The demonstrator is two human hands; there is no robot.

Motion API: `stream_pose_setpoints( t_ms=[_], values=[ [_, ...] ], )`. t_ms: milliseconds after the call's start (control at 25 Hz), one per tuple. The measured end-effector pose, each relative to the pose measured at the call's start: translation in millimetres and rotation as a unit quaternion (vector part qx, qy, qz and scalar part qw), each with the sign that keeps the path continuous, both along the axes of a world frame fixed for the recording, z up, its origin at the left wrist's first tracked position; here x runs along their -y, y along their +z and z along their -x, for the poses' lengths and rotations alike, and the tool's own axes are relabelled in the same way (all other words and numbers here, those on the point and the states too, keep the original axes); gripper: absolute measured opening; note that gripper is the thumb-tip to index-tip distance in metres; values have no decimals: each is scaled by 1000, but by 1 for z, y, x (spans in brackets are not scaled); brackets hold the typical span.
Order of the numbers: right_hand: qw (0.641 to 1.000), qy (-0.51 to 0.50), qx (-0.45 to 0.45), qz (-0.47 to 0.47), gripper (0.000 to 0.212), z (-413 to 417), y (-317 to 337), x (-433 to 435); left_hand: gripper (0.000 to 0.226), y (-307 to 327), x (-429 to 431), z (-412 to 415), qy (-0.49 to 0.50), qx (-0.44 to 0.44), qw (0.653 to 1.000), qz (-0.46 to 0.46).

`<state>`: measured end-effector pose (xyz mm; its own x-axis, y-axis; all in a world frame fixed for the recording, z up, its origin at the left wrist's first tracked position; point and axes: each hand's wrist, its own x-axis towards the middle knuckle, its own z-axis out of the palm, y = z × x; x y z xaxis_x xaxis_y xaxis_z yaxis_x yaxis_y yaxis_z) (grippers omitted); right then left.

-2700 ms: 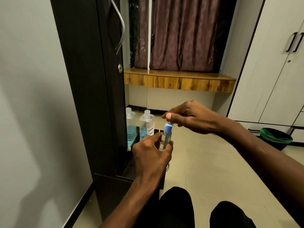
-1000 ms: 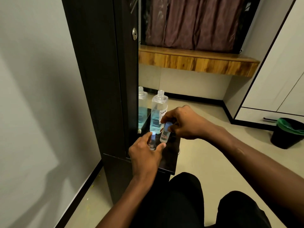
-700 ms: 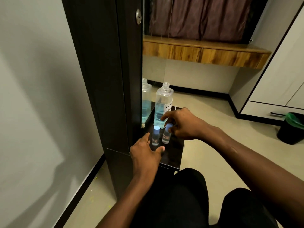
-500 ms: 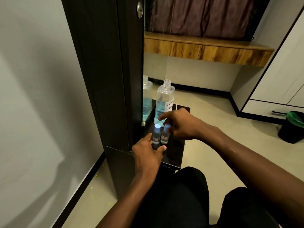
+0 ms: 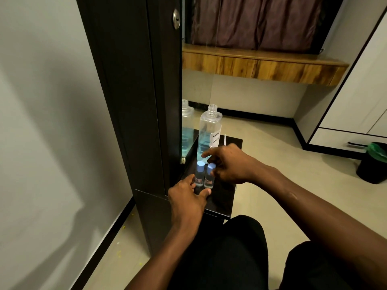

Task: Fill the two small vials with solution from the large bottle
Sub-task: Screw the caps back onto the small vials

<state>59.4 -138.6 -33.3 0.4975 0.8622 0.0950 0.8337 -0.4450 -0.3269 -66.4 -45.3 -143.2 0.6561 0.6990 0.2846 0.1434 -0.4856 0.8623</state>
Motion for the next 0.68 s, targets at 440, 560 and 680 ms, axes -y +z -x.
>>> stream_pose_setpoints(
  t_ms=[440,560,680],
  values=[
    [992,-68,64,-90,43,-24,37,44,57,102,-7,-4,36,131,984,-117],
    [992,-76,73,-71,42,-36,35,52,70,125,-10,-33,9,104,984,-146],
    [992,-95,66,-47,42,-48,24,53,73,130,-10,-62,19,81,982,-169]
  ],
)
